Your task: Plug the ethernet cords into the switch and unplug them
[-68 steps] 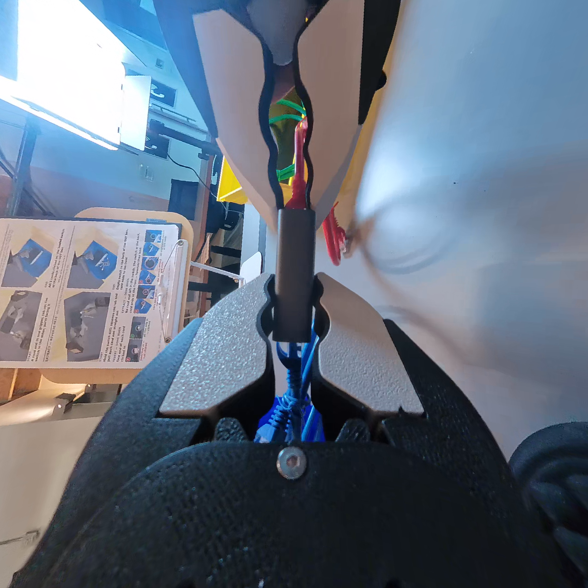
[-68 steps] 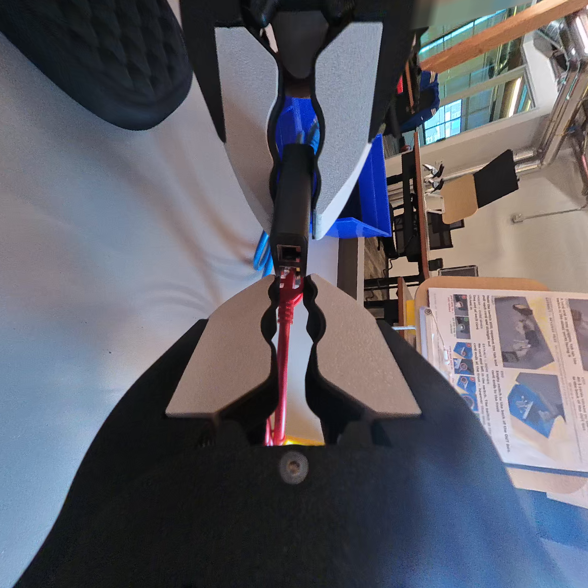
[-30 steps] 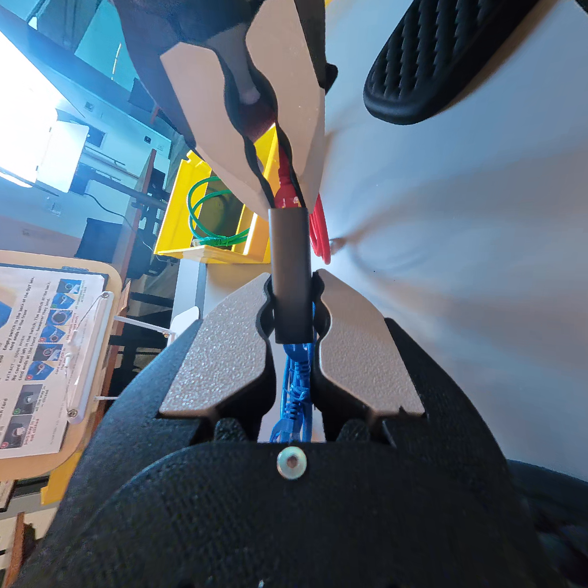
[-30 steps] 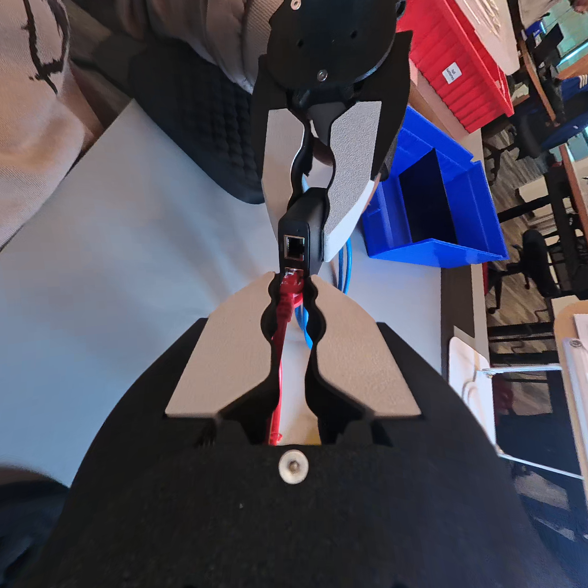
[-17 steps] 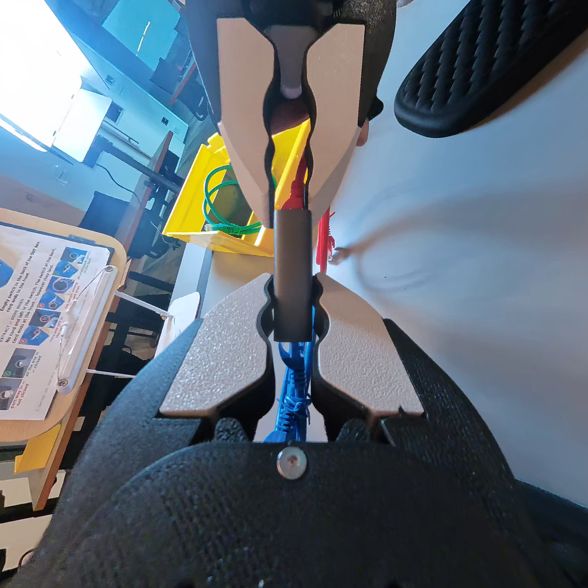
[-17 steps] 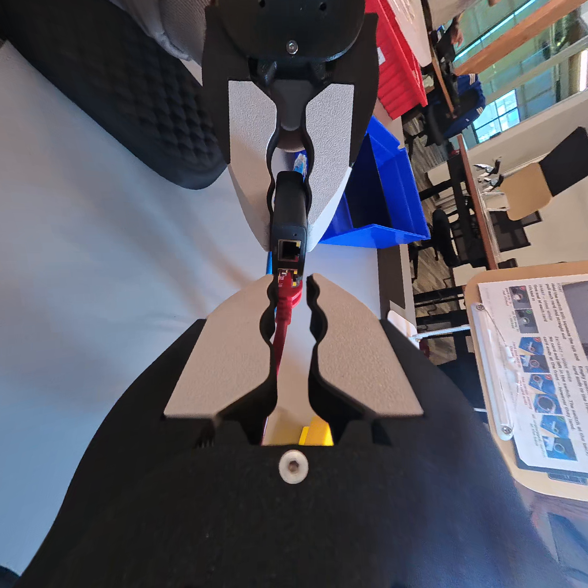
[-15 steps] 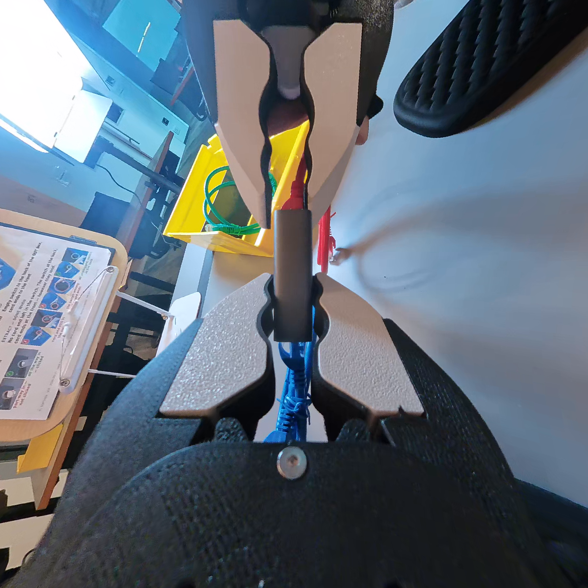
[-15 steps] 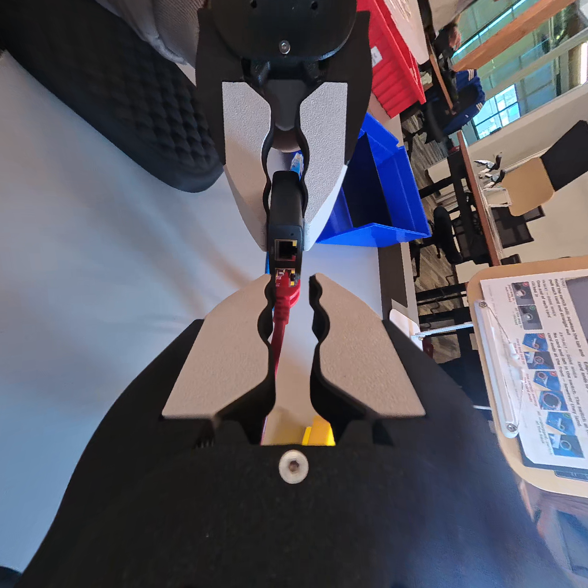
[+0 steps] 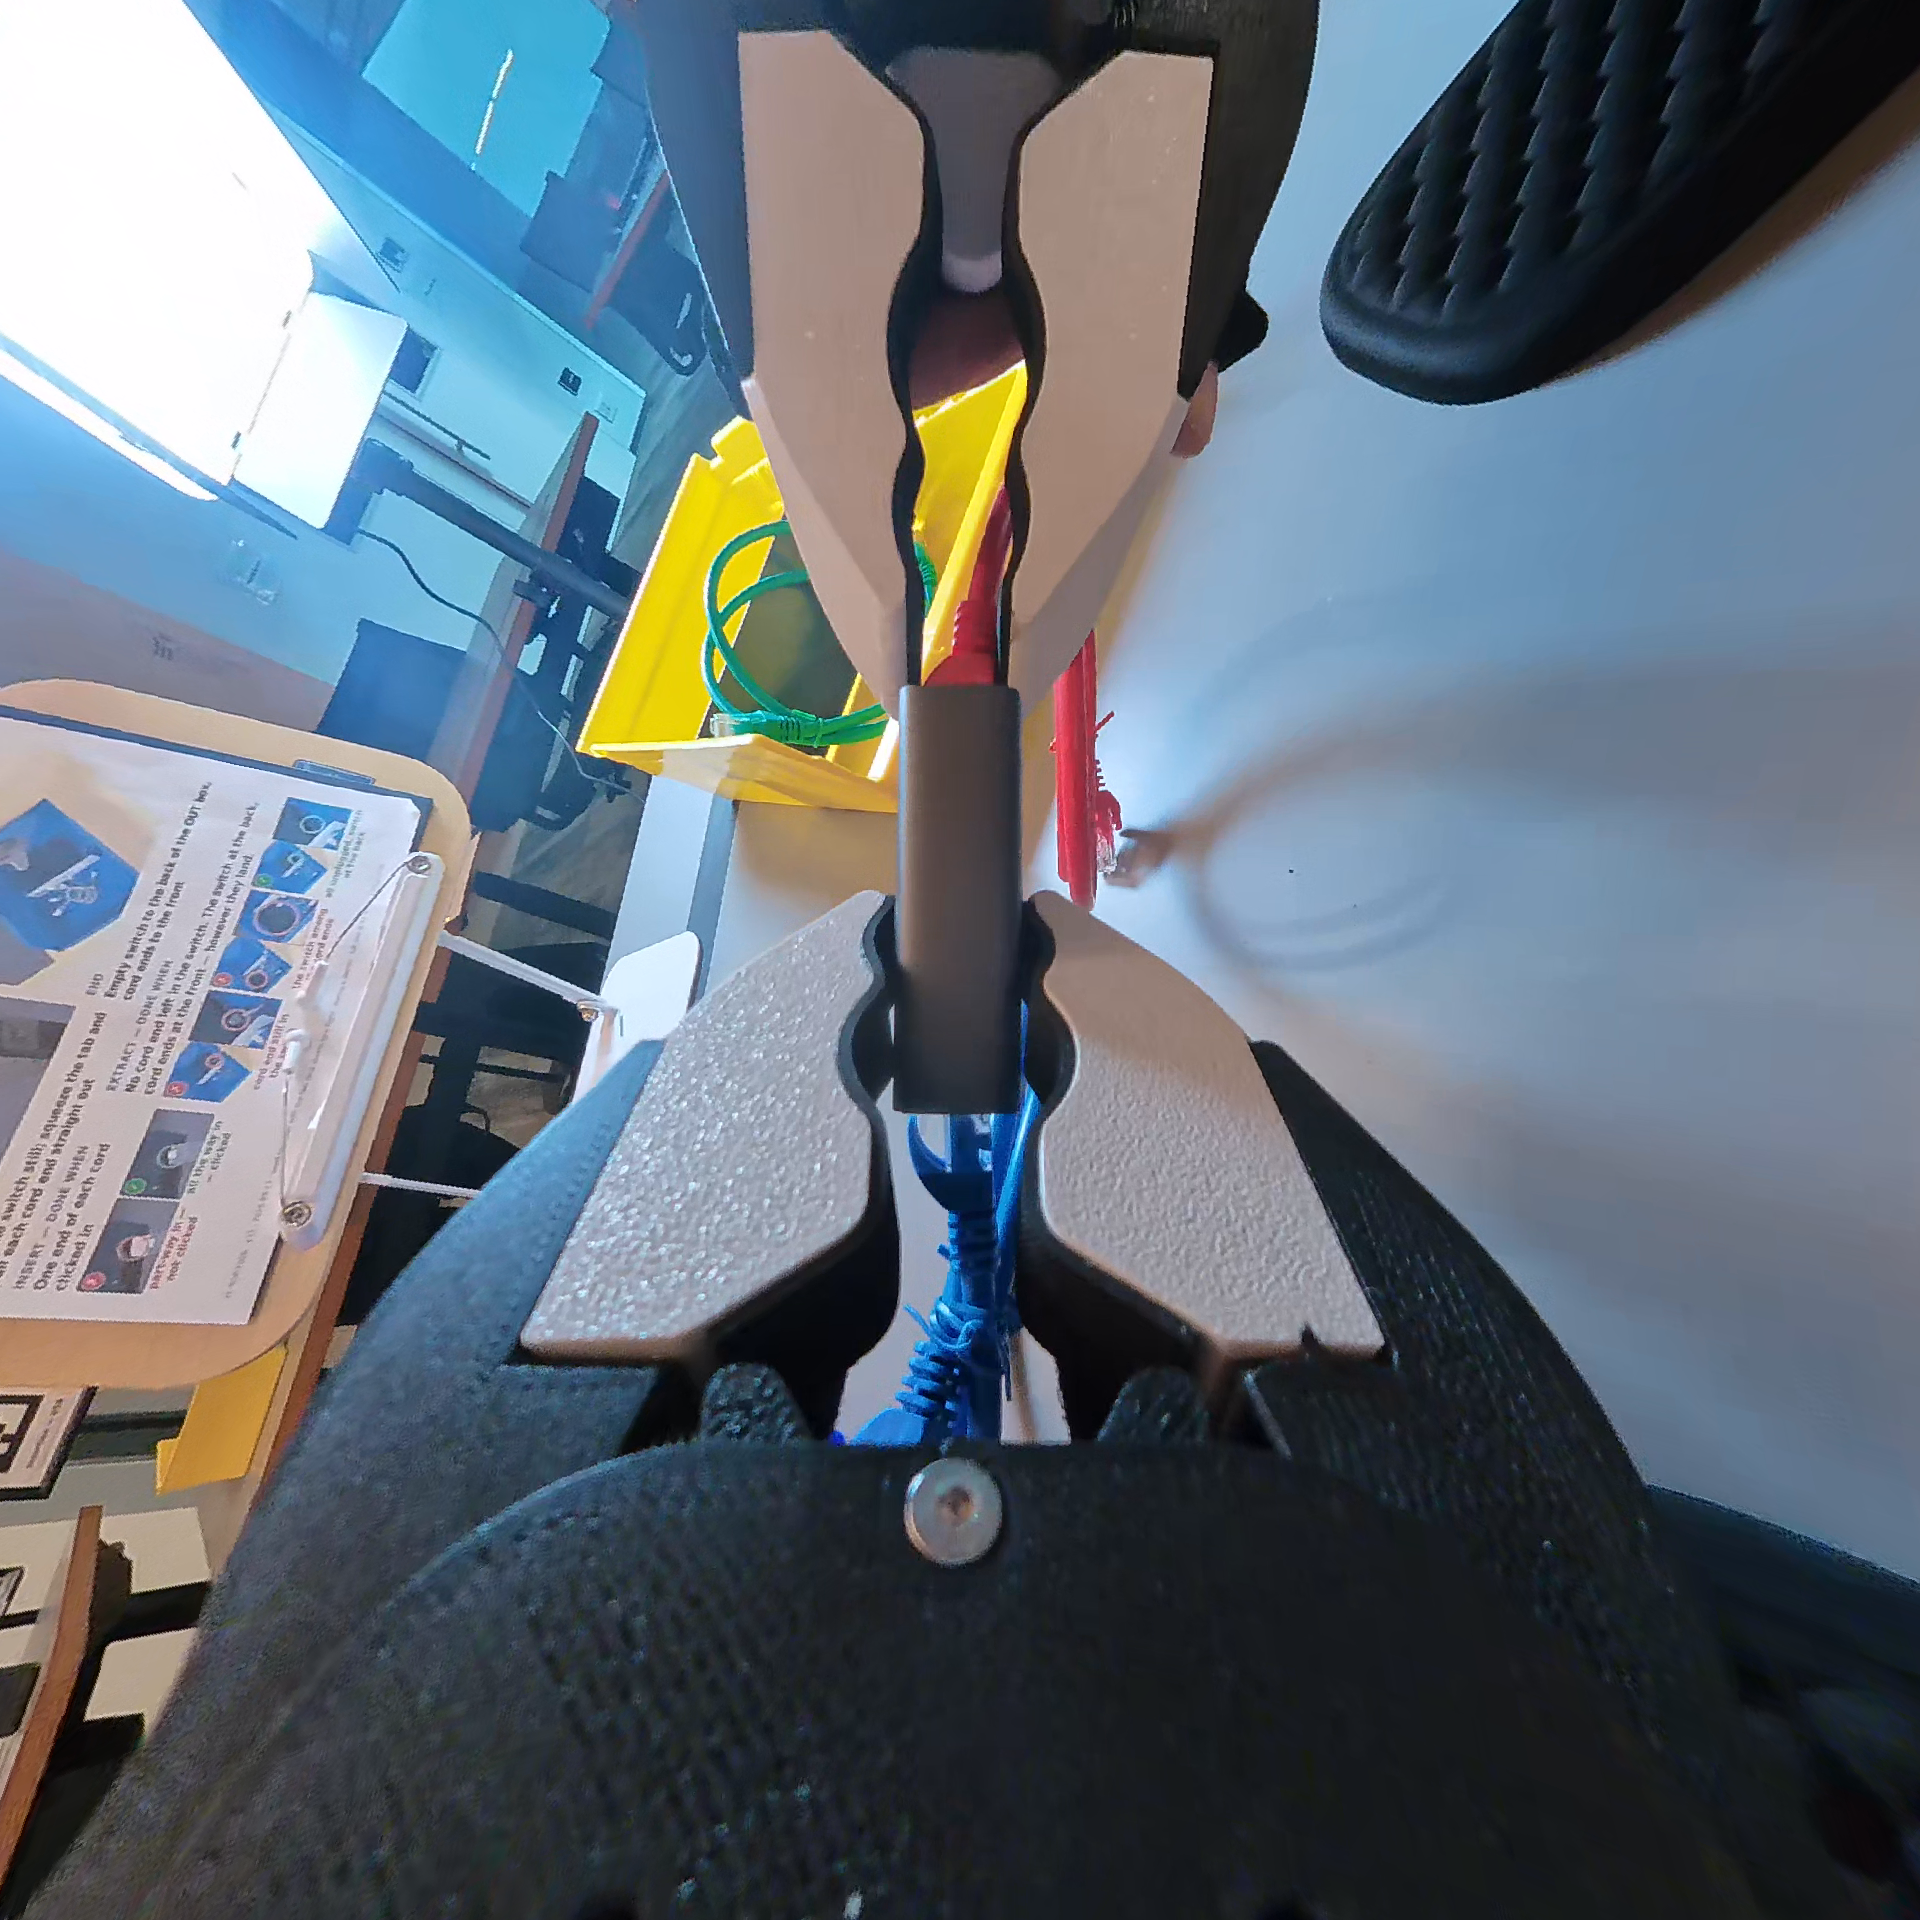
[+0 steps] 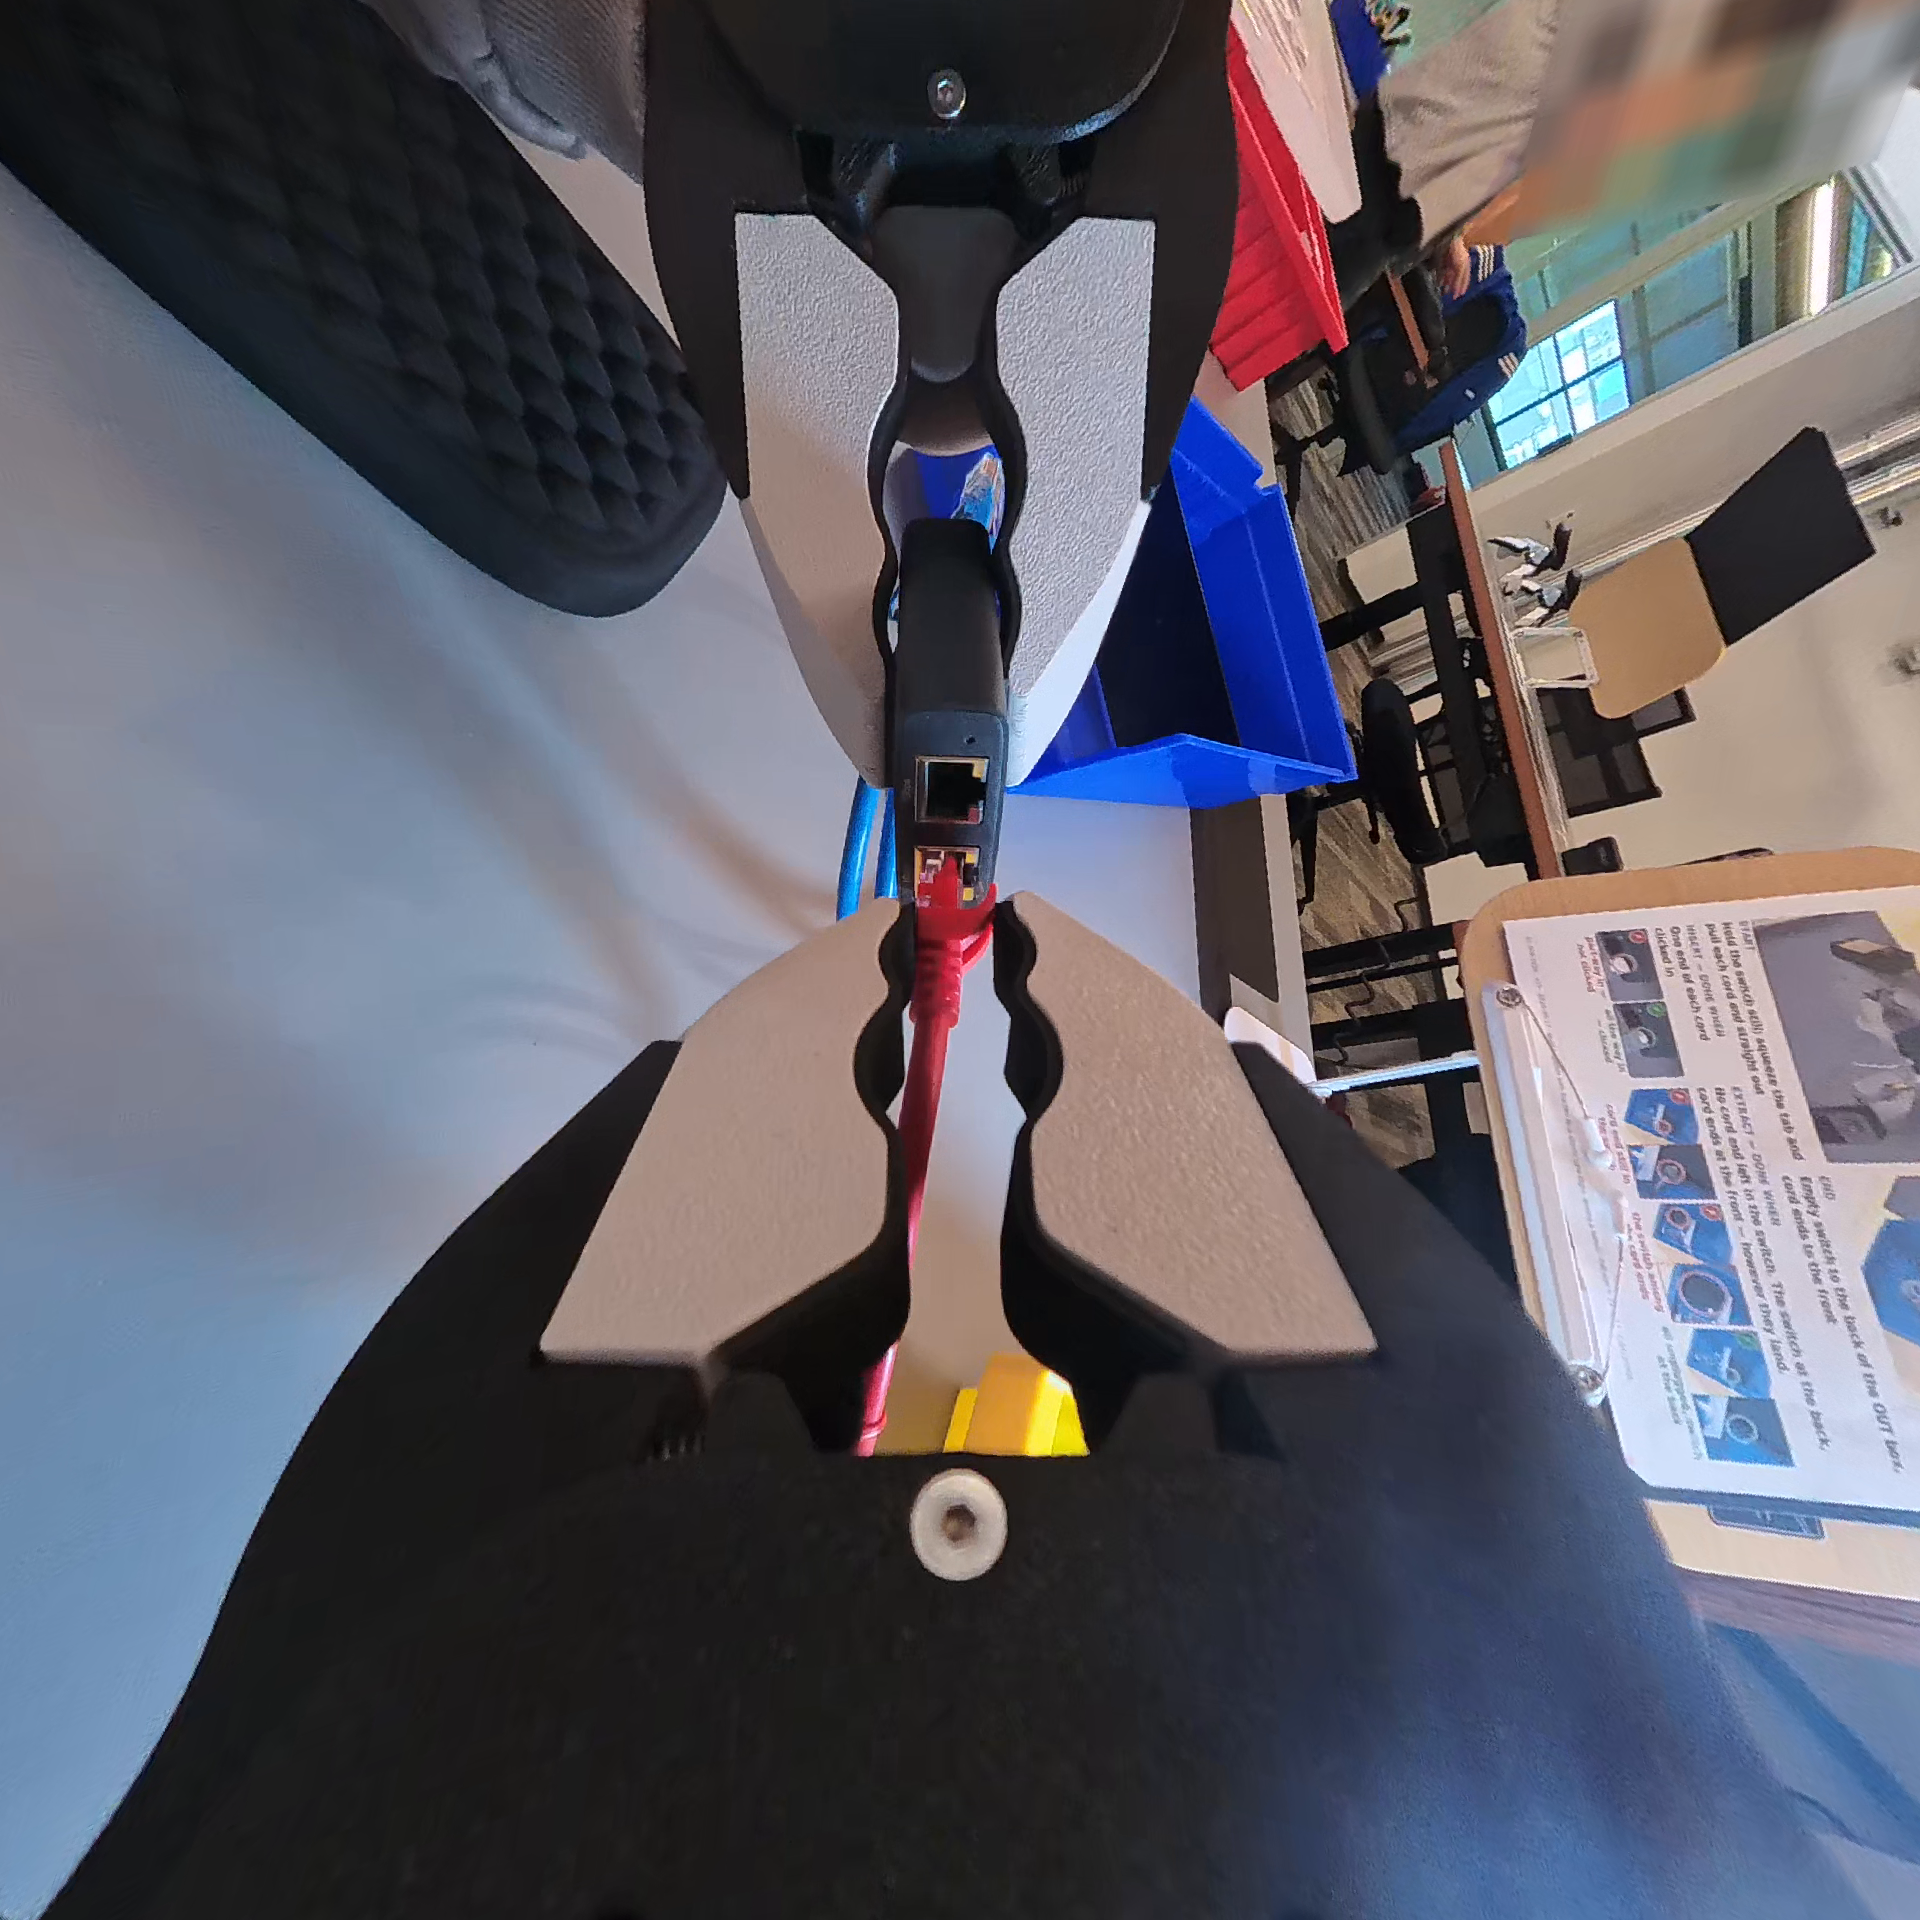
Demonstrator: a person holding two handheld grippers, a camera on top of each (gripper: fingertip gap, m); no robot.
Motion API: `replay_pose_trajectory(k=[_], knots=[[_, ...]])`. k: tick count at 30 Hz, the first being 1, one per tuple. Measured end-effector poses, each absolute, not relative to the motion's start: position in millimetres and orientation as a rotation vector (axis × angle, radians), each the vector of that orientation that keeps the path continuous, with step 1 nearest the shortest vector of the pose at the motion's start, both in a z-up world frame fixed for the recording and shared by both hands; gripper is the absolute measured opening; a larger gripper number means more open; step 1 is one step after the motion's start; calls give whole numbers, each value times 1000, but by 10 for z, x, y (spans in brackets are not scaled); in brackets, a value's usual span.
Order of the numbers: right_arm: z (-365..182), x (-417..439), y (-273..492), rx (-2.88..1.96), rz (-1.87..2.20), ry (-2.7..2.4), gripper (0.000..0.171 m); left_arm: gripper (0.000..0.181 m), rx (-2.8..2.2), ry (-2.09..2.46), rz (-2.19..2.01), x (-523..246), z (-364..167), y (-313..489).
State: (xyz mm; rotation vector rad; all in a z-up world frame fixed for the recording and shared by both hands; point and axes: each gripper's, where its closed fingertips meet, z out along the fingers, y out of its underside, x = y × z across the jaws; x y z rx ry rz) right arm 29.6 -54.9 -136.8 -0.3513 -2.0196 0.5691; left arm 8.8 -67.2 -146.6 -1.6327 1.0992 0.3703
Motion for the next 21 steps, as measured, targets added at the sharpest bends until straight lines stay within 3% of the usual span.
replay_pose_trajectory(k=[10, 15, 21], knots=[[-1359, 396, -674, -245, 578, -2146, 12, 21, -1512, 1220, 507, 165, -1430, -730], [-1503, 511, -696, -229, 564, -2284, 13, 21, -1526, 1274, 474, 238, -1565, -723], [-1282, 676, -710, -256, 651, -2299, 13, 22, -1492, 1242, 334, 427, -1402, -765]])
